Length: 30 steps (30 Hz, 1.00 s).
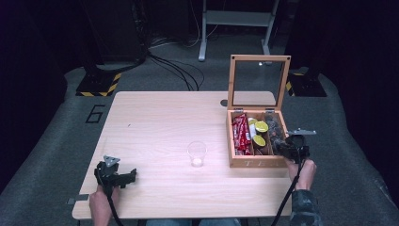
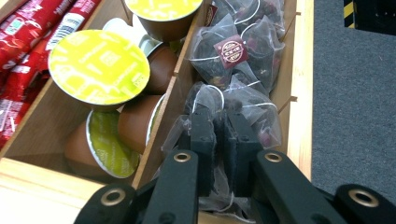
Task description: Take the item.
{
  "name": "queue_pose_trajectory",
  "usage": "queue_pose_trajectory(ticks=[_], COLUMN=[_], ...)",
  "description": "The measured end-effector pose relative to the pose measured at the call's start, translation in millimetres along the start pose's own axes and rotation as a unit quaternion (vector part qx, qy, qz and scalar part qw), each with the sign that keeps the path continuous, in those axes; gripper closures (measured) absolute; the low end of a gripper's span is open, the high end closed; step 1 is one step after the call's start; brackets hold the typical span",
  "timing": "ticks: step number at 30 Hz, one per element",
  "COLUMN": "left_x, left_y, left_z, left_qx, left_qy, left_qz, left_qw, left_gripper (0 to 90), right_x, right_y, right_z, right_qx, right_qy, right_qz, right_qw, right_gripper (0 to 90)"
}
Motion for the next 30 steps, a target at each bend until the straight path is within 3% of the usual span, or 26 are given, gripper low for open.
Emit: queue_pose_trajectory(ticks=[5,19,30], left_x=[0.0,0.0,0.0], left_y=[0.0,0.0,0.0], left_z=[0.0,0.0,0.0], left_qx=[0.0,0.0,0.0], left_qy=[0.0,0.0,0.0], left_qz=[0.0,0.0,0.0], left_qw=[1.0,1.0,1.0], left_gripper=[0.3,0.3,0.3], right_x=[0.3,-4.3,0.2], right_y=[-0.9,-21.6,-40.3], right_z=[1.6,-5.0,-14.3], right_qx=[0.003,-0.044,-0.072], right_qy=[0.001,0.001,-0.001], right_qz=[0.004,-0.002,-0.005], right_qw=[1.0,0.999,0.9974], right_gripper=[83.6,84.9,85.1])
Point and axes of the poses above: each handheld gripper's, and its own axes: y roughly forward along the jaws, z roughly out of its underside, x roughly to its left, the point moved 7 cm from there along y, roughly forward along the jaws, and after that the axes turned 8 degrees about z, right-handed, at the moved point
